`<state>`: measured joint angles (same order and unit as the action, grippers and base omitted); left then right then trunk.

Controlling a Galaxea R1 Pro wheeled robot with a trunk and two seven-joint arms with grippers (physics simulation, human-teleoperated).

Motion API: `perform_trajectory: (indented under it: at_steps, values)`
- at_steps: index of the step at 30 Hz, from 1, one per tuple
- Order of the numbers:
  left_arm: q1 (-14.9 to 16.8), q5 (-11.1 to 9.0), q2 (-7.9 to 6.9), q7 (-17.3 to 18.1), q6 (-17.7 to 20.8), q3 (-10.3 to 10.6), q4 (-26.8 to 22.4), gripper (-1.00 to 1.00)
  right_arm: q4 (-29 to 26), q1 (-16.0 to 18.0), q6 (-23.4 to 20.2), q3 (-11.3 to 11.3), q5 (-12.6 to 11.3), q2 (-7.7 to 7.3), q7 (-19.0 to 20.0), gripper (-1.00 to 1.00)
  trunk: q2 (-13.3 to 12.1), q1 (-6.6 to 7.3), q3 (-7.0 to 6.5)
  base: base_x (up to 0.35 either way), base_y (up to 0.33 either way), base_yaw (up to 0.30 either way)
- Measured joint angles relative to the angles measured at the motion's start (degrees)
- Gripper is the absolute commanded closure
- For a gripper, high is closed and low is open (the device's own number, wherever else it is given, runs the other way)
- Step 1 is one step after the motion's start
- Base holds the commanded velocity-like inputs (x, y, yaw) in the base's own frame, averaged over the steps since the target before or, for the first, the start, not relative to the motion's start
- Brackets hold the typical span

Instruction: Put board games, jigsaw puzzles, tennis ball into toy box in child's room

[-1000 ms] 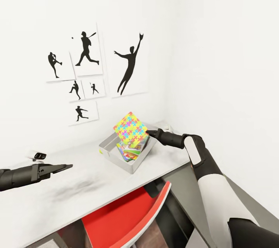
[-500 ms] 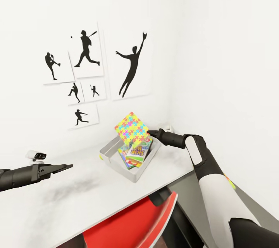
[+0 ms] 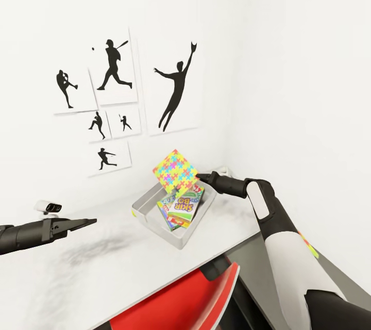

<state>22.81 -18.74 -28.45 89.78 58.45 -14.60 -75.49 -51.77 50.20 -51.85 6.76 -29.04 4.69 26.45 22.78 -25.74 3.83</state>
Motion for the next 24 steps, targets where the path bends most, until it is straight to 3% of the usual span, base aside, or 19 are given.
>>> perform_trajectory:
  at_steps: [9, 17, 24]
  values:
    - [0.0, 0.0, 0.05, 0.0, -0.11, 0.0, 0.0, -1.0, 1.4, 1.51, -3.0, 0.06, 0.22, -0.98, -0.65, 1.0, 0.0, 0.0, 0.0, 0.002, 0.0, 0.0]
    - [-0.01, 0.0, 0.16, 0.0, -0.17, 0.0, 0.0, -1.0, 12.27, 8.1, -6.64, -0.01, 0.37, -1.48, -7.03, 1.0, 0.0, 0.0, 0.0, 0.0, 0.0, 0.0]
    - [0.01, 0.0, 0.17, 0.0, -0.17, 0.0, 0.0, -1.0, 15.73, 10.09, -6.99, -0.18, 0.2, -1.32, -8.36, 1.0, 0.0, 0.0, 0.0, 0.0, 0.0, 0.0]
